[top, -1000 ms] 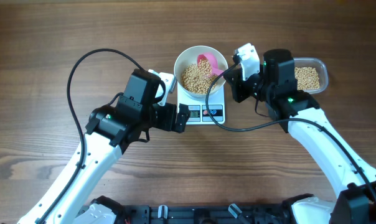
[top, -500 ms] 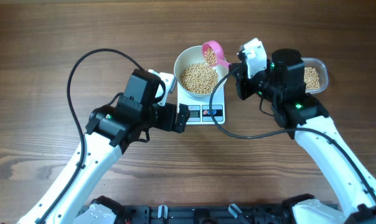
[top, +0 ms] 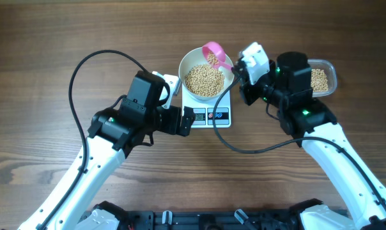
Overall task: Scoop item into bowl and weigh 150g on scale
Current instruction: 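Tip the scoop with the right gripper to pour soybeans into the bowl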
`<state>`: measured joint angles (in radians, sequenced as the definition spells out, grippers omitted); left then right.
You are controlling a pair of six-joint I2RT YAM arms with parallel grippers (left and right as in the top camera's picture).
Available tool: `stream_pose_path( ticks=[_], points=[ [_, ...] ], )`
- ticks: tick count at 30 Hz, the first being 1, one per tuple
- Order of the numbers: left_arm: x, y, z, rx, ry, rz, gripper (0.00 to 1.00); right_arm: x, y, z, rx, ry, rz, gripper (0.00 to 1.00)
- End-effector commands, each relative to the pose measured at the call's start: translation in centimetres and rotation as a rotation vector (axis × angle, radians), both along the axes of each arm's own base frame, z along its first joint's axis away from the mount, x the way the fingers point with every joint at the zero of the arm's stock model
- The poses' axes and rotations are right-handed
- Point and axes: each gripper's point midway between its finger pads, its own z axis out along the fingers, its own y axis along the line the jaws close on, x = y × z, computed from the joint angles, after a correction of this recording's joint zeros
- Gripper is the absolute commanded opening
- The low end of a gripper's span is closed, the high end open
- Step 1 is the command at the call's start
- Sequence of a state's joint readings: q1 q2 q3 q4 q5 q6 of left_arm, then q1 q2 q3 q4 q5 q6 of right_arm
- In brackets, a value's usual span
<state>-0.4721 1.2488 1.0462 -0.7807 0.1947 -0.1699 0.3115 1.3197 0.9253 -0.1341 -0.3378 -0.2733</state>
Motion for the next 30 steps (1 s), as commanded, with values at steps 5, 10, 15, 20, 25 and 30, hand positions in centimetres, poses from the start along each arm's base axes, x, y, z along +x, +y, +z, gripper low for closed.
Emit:
stream_pose_path(
  ticks=[5, 10, 15, 20, 25, 30],
  points=[
    [-0.1, -0.2, 0.4, -0.003, -0.016, -0.019, 1.0, 0.3, 0.3, 2.0, -0.055, -0.099, 0.009, 0.04],
    [-0.1, -0.2, 0.4, -0.003, -0.016, -0.019, 1.0, 0.6, -0.1, 2.1, -0.092, -0.13, 0.005, 0.04],
    [-0.1, -0.2, 0.4, -0.003, -0.016, -0.019, 1.0, 0.2, 0.6, 2.0, -0.125, -0.155, 0.046, 0.04],
    [-0.1, -0.2, 0.4, -0.003, -0.016, -0.019, 1.0, -0.4, 1.8, 1.9, -0.153, -0.171, 0.071, 0.04],
    [-0.1, -0.2, 0.4, -0.003, -0.016, -0.019, 1.0, -0.3, 1.8, 1.9, -0.159, -0.173, 0.067, 0.04],
    [-0.1, -0.2, 0.4, -0.003, -0.016, -0.019, 1.0, -0.1, 1.7, 2.8, -0.164, -0.213, 0.066, 0.04]
  ],
)
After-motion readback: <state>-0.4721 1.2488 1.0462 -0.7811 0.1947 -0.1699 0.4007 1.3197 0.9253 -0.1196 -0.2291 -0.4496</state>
